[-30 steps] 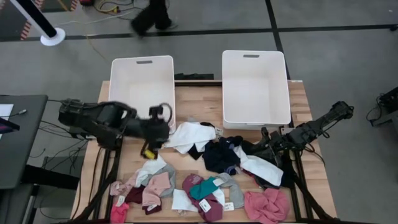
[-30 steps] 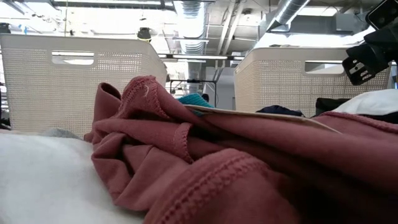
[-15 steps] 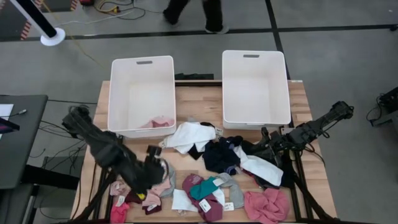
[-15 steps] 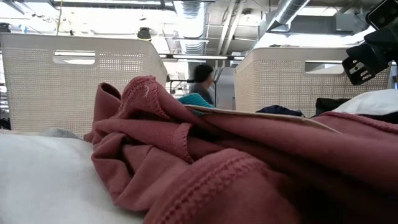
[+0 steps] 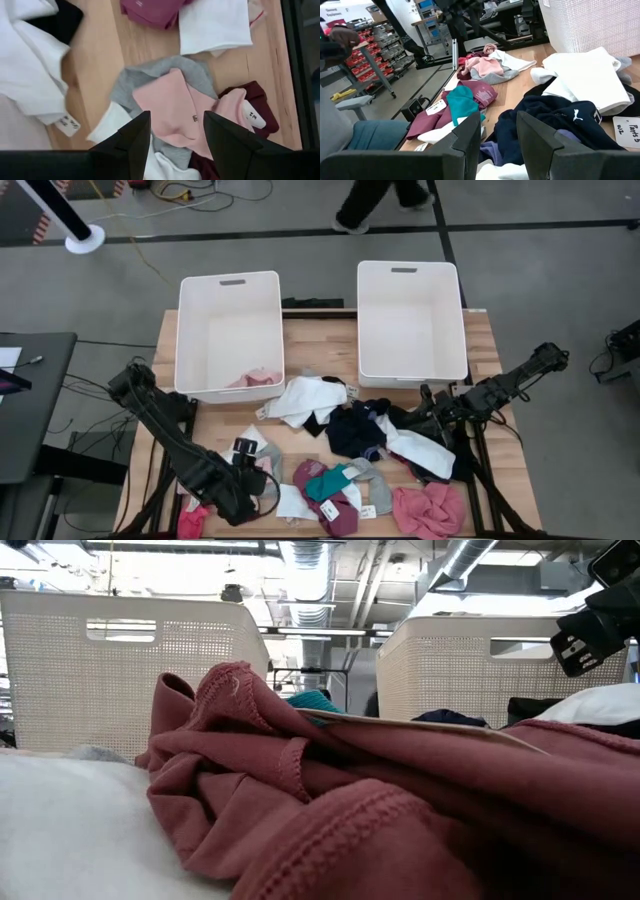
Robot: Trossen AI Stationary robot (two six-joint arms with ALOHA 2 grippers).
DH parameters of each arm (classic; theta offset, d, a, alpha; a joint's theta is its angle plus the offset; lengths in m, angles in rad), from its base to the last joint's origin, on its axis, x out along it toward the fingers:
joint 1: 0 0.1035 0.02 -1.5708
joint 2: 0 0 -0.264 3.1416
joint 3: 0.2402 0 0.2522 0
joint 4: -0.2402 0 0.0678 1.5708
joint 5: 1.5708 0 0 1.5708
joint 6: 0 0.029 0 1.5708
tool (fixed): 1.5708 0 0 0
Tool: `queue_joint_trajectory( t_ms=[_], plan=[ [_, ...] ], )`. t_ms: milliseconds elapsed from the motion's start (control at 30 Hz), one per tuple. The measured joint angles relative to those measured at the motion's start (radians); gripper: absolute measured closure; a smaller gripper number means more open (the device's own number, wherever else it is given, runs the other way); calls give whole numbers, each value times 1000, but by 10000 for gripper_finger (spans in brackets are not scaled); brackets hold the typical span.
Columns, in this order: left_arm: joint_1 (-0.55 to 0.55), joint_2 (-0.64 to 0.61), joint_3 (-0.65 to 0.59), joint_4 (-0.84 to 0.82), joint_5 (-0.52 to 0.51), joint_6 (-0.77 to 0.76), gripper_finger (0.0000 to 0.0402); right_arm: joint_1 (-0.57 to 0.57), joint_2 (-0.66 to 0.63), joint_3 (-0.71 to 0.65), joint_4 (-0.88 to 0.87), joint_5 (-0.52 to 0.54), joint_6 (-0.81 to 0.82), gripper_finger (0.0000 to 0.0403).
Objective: Sort clothes
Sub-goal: Put the light pink sock into the left white bin
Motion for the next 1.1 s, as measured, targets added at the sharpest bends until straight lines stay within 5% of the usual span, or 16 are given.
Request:
queue_joint_trajectory(
  t_ms=[200, 467, 733, 1100],
  plan=[
    [-13, -1, -57, 40, 1, -50, 225, 0, 0, 0, 0, 0, 0, 259],
    [-35, -3, -44, -146, 0, -134, 225, 0, 0, 0, 0, 0, 1, 259],
    [-96, -68, 9, -383, -173, -285, 226, 0, 0, 0, 0, 0, 1, 259],
    [-213, -163, 9, -240, -279, -410, 226, 0, 0, 0, 0, 0, 2, 259]
  ],
)
